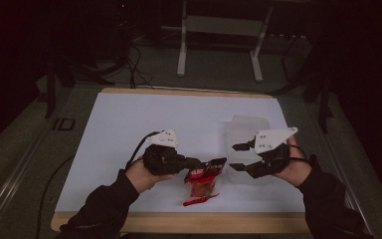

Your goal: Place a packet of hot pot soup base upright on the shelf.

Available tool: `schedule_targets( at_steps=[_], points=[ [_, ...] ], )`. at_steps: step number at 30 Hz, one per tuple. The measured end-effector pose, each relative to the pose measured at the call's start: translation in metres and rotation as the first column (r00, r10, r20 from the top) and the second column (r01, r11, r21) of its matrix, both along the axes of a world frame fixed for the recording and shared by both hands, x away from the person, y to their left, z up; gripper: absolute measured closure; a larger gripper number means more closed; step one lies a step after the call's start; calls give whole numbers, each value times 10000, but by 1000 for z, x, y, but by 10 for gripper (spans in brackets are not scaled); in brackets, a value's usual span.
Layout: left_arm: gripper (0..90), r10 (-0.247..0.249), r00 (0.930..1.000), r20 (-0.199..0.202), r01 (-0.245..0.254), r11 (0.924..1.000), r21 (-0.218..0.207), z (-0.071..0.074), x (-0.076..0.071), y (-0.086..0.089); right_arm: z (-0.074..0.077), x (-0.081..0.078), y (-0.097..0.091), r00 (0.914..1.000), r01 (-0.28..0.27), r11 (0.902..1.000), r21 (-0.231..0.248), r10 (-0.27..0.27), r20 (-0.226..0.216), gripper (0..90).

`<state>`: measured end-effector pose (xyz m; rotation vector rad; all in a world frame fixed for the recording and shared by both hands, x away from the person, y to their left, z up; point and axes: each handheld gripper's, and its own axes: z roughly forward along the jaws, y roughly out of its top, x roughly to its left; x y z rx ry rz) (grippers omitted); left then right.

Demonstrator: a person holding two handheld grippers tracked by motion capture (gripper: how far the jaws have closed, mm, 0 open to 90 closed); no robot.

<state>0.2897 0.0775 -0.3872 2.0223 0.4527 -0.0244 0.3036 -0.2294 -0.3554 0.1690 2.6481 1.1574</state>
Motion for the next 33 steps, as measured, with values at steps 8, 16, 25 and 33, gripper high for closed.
schedule_targets(
  at_steps=[8,16,25,33],
  points=[
    [894,-154,9997,180,153,9999,5,3,-1,-4,-5,22,27,9853,-1398,9847,-1040,1280,-1133,511],
    [894,-100,9998,199,102,9999,-118,4,-1,-7,-8,25,47,9620,-2246,9526,-2052,1832,-2023,625],
    [894,-124,9996,242,128,9998,-152,5,-1,-9,-11,24,55,9410,-2868,9225,-2584,2208,-2565,787],
    [890,-80,9991,419,91,9996,-251,7,-3,-9,-4,22,58,9376,-2869,9141,-2865,2067,-2795,899]
  ],
)
